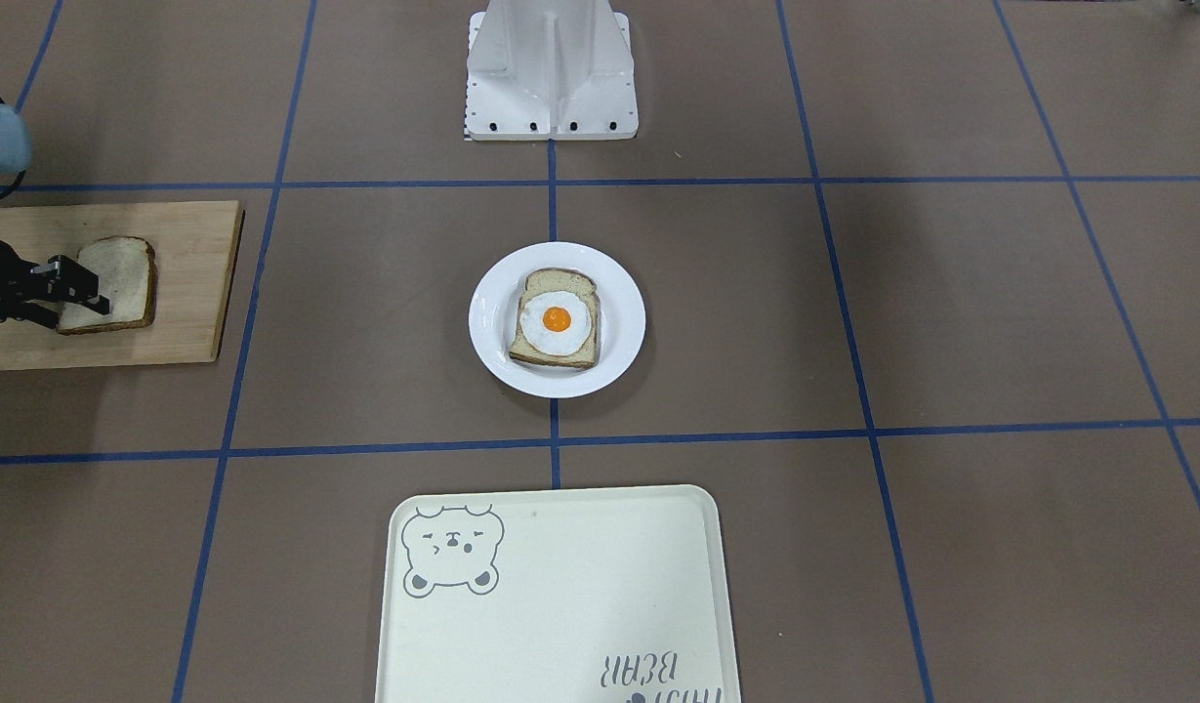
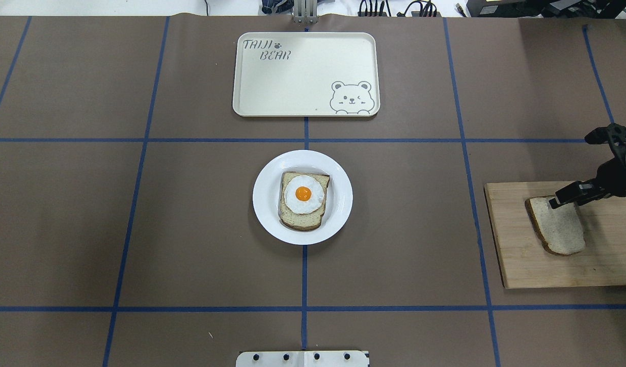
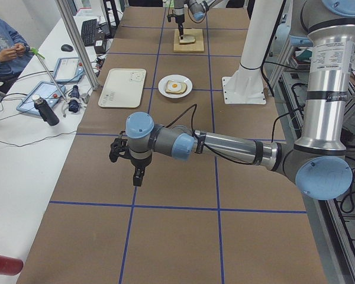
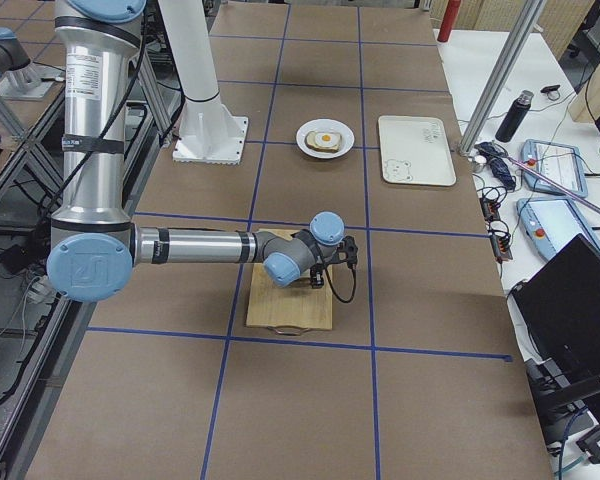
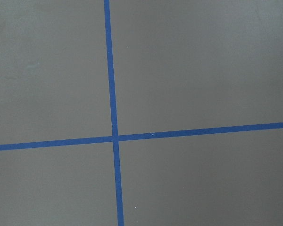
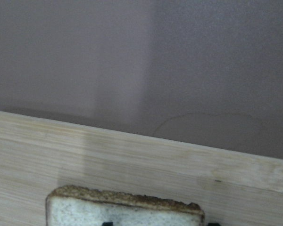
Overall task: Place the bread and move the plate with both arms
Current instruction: 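Lower the right gripper onto the bread slice on the wooden board, then close the right gripper on the bread slice's edge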
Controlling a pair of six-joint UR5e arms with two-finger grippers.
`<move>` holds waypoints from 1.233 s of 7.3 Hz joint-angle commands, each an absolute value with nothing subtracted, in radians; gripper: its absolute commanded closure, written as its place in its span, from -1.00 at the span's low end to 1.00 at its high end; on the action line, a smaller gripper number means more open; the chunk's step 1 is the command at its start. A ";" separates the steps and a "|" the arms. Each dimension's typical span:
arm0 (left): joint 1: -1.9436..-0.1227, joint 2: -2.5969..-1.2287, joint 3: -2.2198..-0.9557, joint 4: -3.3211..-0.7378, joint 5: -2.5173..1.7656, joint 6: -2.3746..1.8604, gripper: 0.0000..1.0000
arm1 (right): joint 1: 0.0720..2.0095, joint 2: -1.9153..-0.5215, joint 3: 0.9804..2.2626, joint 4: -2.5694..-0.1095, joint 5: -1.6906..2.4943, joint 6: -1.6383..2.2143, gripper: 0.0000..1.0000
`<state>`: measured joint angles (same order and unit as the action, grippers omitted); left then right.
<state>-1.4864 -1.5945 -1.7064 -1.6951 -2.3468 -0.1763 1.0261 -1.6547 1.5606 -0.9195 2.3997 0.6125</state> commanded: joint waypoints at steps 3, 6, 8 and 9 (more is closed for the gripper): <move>-1.486 -1.592 -1.706 -1.695 -2.350 -0.176 -0.97 | 1.026 -1.663 1.586 -0.899 2.454 0.624 1.00; -1.486 -1.592 -1.704 -1.695 -2.352 -0.178 -0.97 | 1.025 -1.635 1.577 -0.905 2.480 0.757 1.00; -1.486 -1.591 -1.704 -1.695 -2.352 -0.178 -0.97 | 1.026 -1.635 1.578 -0.905 2.482 0.773 1.00; -1.486 -1.591 -1.703 -1.695 -2.352 -0.178 -0.97 | 1.034 -1.637 1.585 -0.904 2.493 0.770 1.00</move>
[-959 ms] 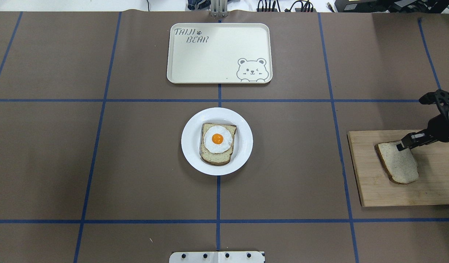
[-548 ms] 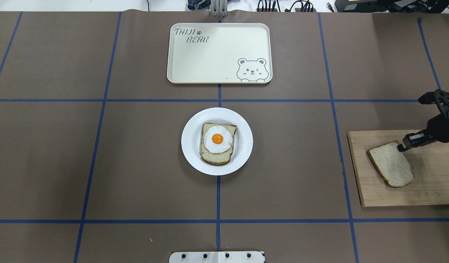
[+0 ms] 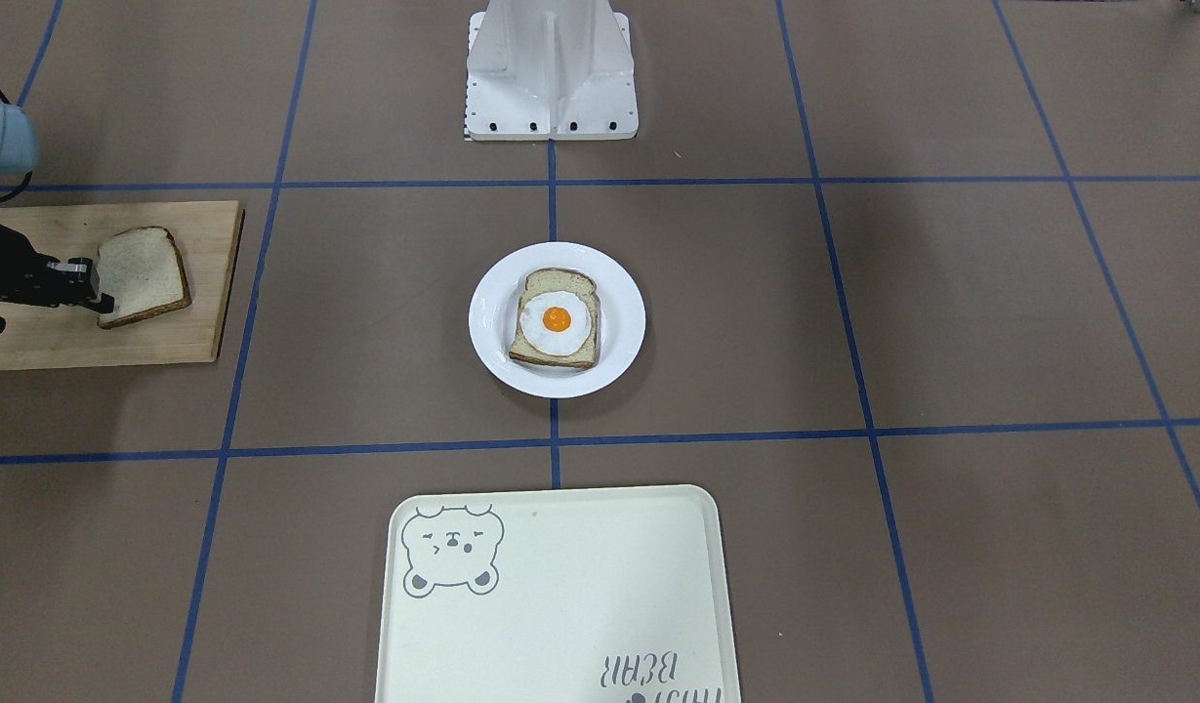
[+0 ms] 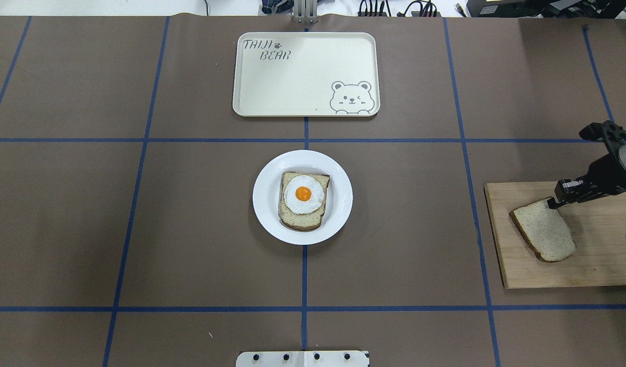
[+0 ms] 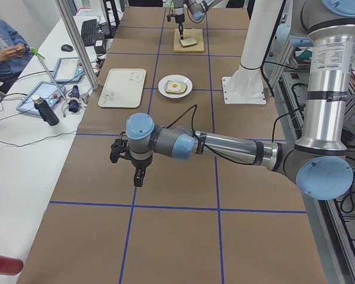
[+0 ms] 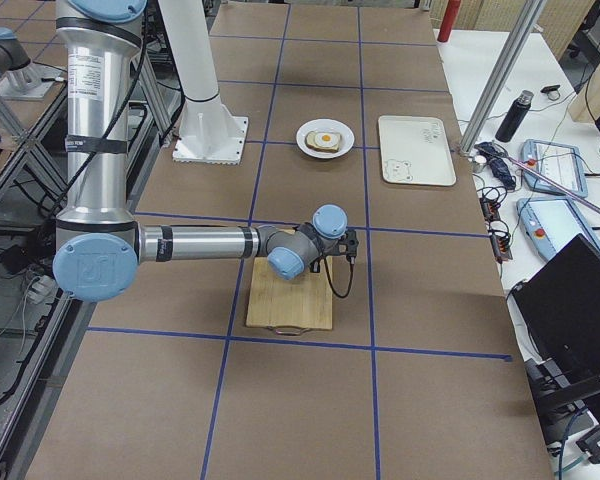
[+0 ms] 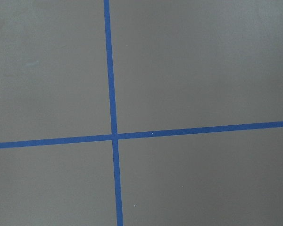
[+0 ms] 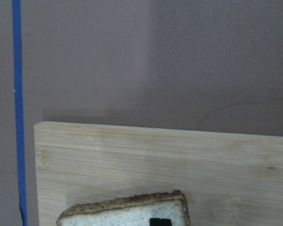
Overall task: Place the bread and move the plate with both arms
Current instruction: 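Close the right gripper on the bread slice's edge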
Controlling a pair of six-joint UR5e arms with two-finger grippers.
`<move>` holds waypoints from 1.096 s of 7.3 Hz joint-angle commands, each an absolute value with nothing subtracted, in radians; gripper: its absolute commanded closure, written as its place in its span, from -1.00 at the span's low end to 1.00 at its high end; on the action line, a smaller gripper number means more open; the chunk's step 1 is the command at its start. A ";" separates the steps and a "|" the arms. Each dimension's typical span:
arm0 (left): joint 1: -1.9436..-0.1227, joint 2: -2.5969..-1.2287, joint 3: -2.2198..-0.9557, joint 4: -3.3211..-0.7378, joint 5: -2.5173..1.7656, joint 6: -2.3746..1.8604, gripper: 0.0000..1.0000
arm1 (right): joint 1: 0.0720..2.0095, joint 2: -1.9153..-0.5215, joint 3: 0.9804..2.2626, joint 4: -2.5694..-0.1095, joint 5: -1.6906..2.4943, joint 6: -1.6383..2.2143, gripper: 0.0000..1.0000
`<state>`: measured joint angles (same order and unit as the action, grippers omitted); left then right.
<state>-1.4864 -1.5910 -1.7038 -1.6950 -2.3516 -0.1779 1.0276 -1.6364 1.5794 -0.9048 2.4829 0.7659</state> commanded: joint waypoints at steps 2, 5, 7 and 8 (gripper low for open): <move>-1.486 -1.589 -1.703 -1.695 -2.352 -0.178 -0.97 | 1.051 -1.635 1.580 -0.900 2.491 0.756 0.40; -1.486 -1.589 -1.703 -1.695 -2.352 -0.178 -0.97 | 1.029 -1.640 1.562 -0.899 2.441 0.718 0.40; -1.486 -1.588 -1.709 -1.697 -2.352 -0.178 -0.97 | 1.019 -1.640 1.562 -0.899 2.441 0.718 0.41; -1.486 -1.585 -1.713 -1.695 -2.352 -0.178 -0.97 | 1.017 -1.640 1.562 -0.897 2.441 0.718 0.41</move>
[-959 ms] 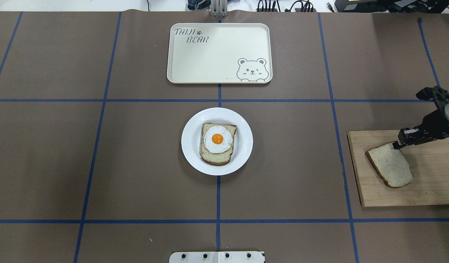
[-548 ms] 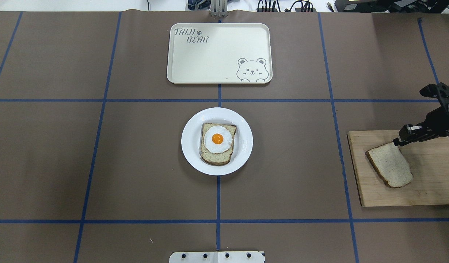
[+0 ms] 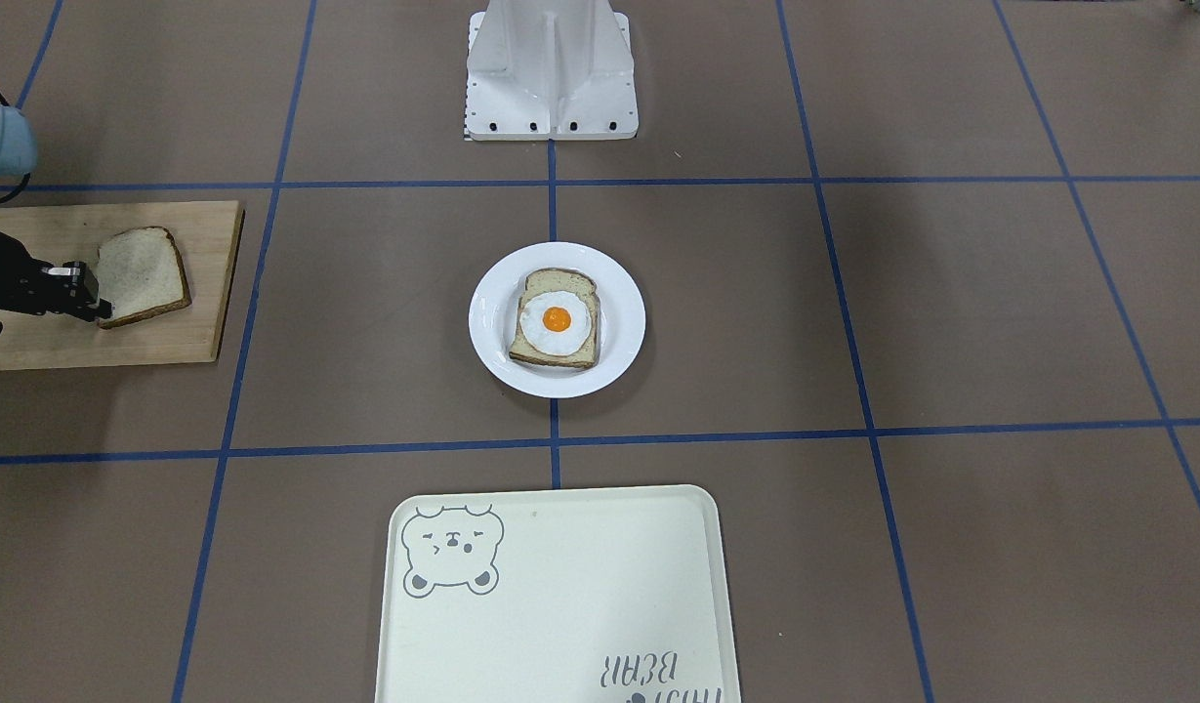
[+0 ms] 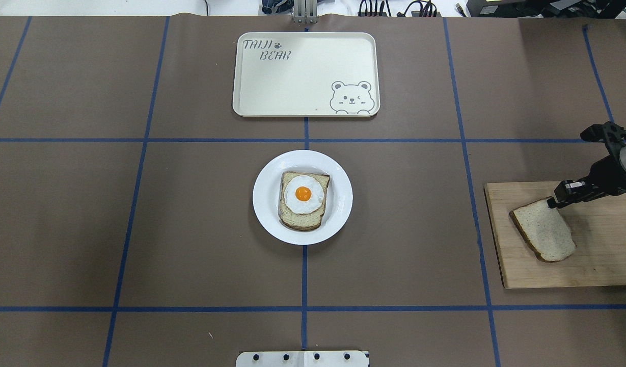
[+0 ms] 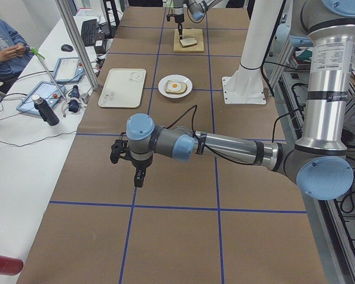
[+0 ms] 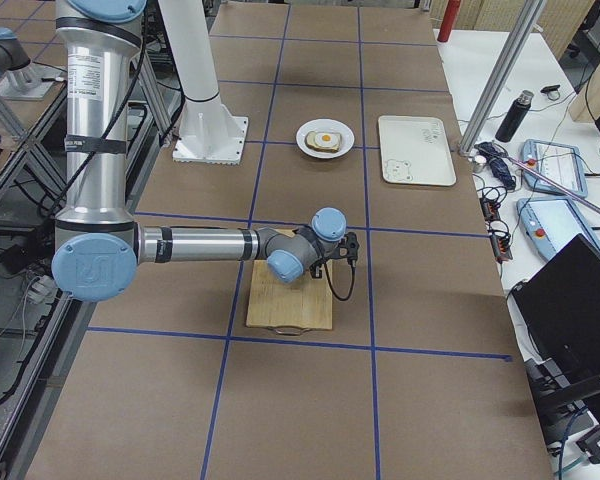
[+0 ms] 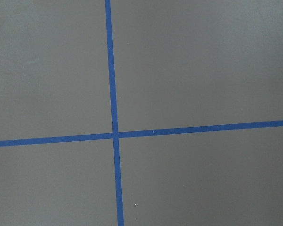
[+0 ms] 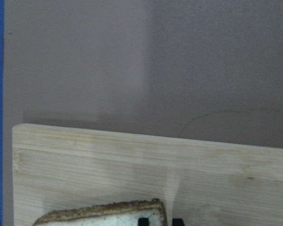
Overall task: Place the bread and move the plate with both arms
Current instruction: 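Close the right gripper on the bread slice's edge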
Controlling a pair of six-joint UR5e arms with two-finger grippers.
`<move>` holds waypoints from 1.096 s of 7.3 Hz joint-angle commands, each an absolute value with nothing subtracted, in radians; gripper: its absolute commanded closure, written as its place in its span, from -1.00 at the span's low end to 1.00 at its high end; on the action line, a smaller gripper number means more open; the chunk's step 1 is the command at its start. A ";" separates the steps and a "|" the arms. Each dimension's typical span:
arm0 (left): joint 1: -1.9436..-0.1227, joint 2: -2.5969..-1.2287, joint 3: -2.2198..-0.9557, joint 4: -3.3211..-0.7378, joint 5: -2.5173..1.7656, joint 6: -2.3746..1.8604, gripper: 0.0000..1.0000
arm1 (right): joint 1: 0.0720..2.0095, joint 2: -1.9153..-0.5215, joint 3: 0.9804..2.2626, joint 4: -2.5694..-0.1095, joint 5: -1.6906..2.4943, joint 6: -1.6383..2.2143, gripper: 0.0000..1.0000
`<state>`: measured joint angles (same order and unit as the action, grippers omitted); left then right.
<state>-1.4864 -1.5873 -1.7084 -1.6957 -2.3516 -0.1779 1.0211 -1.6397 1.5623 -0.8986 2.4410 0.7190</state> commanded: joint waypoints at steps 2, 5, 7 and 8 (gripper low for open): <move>-1.488 -1.583 -1.724 -1.695 -2.352 -0.178 -0.97 | 1.012 -1.644 1.563 -0.894 2.445 0.716 0.38; -1.488 -1.582 -1.724 -1.695 -2.353 -0.178 -0.97 | 1.011 -1.649 1.563 -0.894 2.447 0.716 1.00; -1.488 -1.582 -1.724 -1.695 -2.353 -0.178 -0.97 | 1.011 -1.652 1.562 -0.893 2.451 0.715 1.00; -1.488 -1.582 -1.723 -1.695 -2.353 -0.178 -0.98 | 1.015 -1.654 1.581 -0.894 2.471 0.716 1.00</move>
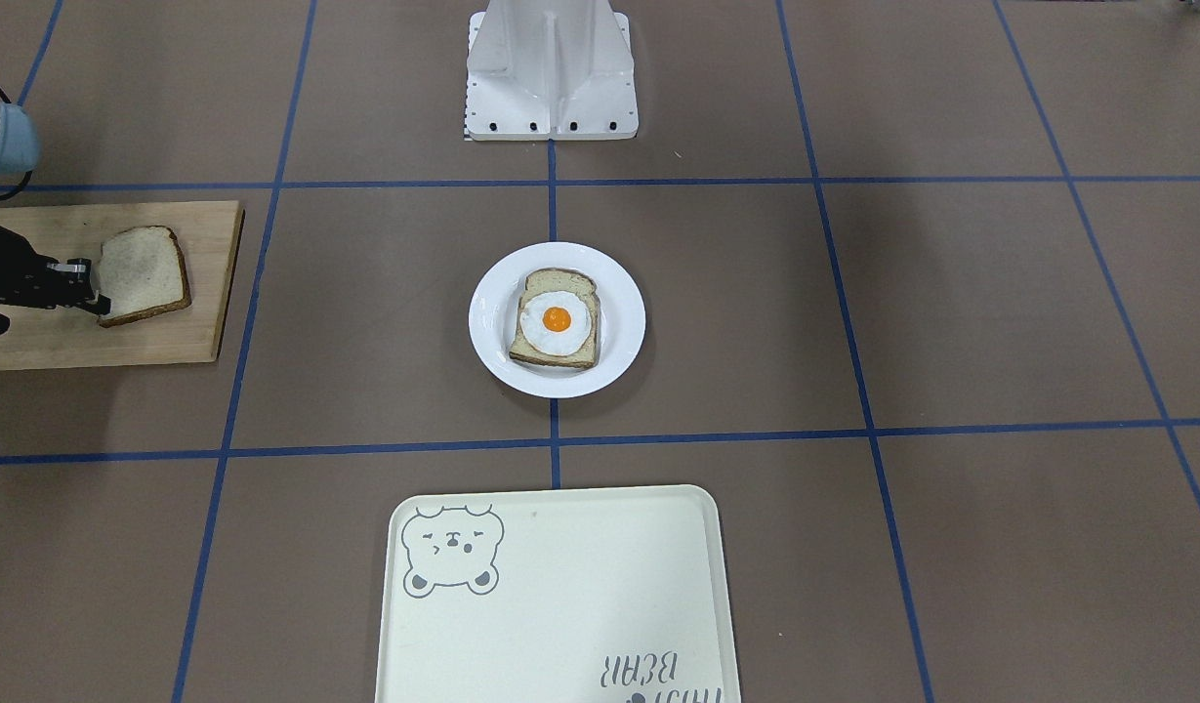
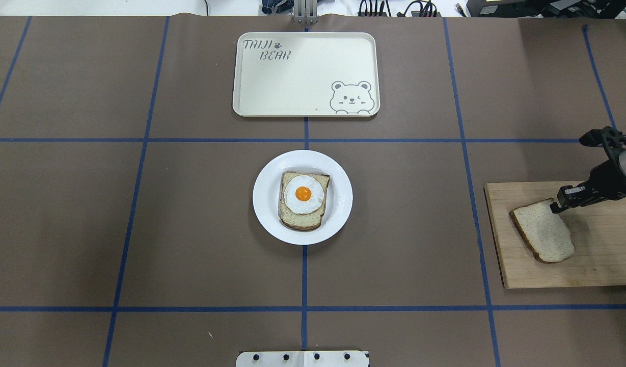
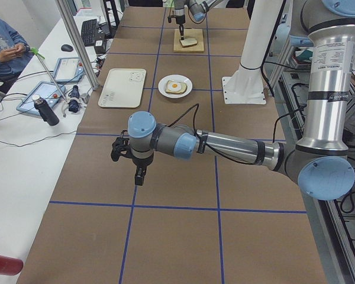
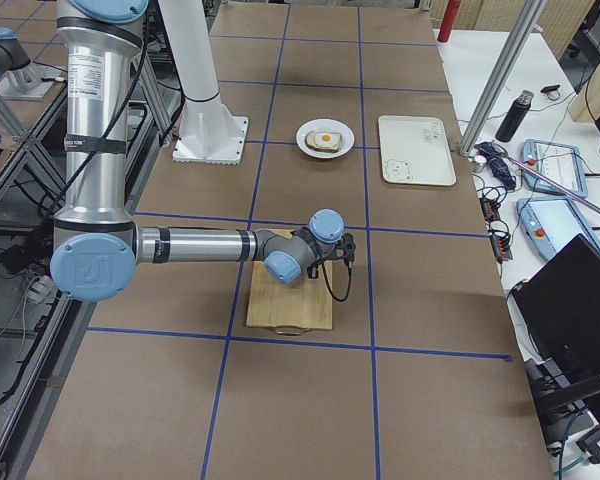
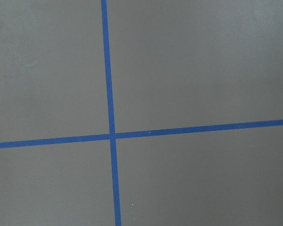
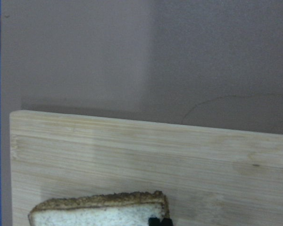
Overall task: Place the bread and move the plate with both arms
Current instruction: 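Lift the bread and carry it over the egg toast on the plate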
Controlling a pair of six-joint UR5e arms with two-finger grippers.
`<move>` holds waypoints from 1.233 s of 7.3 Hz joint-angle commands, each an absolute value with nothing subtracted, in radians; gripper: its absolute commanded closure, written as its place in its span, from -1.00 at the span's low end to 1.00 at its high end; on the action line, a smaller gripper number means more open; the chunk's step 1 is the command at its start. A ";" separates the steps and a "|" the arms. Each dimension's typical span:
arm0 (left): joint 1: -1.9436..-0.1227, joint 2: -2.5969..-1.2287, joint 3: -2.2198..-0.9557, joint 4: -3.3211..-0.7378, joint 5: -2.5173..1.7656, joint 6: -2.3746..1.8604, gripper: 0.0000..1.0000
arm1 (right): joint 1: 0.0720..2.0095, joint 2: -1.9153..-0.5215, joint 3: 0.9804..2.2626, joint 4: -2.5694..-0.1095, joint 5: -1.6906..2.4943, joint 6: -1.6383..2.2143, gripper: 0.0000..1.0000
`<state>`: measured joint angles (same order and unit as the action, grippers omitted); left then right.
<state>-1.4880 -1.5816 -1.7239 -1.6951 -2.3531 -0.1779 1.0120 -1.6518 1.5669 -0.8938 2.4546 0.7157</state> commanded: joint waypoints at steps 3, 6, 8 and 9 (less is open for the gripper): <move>-1.488 -1.582 -1.732 -1.695 -2.355 -0.179 -0.97 | 1.118 -1.579 1.605 -0.907 2.675 0.756 1.00; -1.488 -1.580 -1.729 -1.694 -2.390 -0.178 -0.97 | 1.076 -1.306 1.612 -0.905 2.705 1.155 1.00; -1.488 -1.566 -1.732 -1.695 -2.391 -0.178 -0.97 | 0.950 -1.133 1.600 -0.907 2.595 1.483 1.00; -1.488 -1.566 -1.730 -1.695 -2.391 -0.178 -0.97 | 0.869 -1.076 1.601 -0.908 2.485 1.600 1.00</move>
<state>-1.4879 -1.5709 -1.7300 -1.6945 -2.3902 -0.1783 0.9640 -1.1641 1.6025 -0.9068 2.6003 1.4273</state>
